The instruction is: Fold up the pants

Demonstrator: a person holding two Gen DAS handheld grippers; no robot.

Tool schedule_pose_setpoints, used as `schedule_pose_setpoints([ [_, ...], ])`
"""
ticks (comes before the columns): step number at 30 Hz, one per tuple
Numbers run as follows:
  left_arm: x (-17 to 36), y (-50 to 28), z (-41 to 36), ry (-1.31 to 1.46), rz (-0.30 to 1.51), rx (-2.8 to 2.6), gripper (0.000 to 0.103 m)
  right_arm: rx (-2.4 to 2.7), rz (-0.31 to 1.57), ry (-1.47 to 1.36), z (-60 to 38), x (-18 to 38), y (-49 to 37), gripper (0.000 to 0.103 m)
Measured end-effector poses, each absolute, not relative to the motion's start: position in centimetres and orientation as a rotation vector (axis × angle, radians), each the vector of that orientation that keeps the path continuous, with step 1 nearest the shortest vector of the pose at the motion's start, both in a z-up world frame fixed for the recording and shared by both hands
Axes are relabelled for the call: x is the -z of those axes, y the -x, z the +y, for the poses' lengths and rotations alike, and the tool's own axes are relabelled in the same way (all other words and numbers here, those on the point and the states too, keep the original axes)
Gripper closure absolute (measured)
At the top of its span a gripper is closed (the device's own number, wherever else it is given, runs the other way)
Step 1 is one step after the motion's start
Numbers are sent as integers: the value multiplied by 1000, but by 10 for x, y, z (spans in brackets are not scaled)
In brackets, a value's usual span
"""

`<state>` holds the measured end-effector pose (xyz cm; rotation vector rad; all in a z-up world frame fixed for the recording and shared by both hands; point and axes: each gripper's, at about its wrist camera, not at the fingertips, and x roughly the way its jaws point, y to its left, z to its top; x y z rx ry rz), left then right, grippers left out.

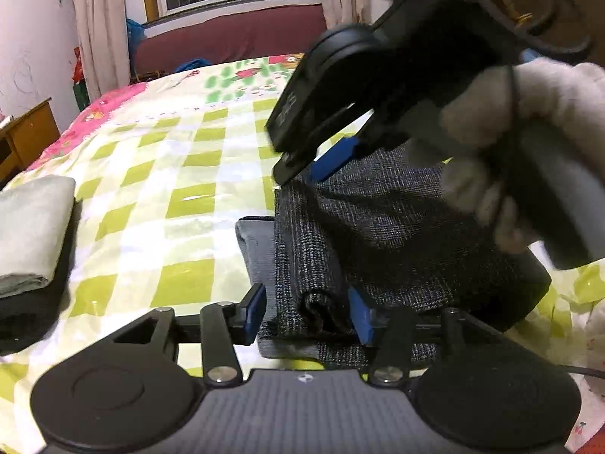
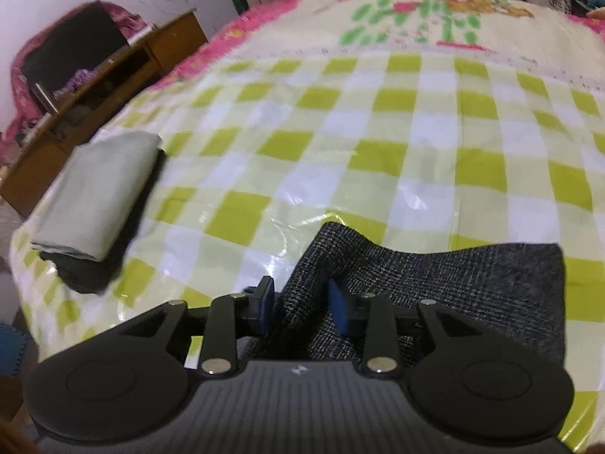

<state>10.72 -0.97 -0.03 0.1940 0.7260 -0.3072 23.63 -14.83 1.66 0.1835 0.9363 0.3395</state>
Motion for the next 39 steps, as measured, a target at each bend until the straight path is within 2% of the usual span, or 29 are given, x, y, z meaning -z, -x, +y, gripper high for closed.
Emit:
schedule_pose_setpoints([
  [6,-13,-98,-18,-252,729,264,39,-345,868,-181,-157,-30,-219,69],
  [11,-17,-98,-21,-285,734,231,39,-358,883,-164,-148,-10,-223,69],
  [15,-14,-102,-25,-333,751,205,37,-351,903,-96,-134,11,-233,65],
  [18,-17,-101,-22,-328,755,204,33,-364,880,-108,-135,-4,-228,65],
  [24,-27,-94,-25,-353,716,184,33,-389,778,-120,-152,-33,-199,66],
  [33,-13,-101,-25,-386,774,114,32,-340,893,-66,-141,2,-215,66],
  [39,-20,-92,-21,-378,753,100,32,-343,804,-89,-160,-26,-185,66],
])
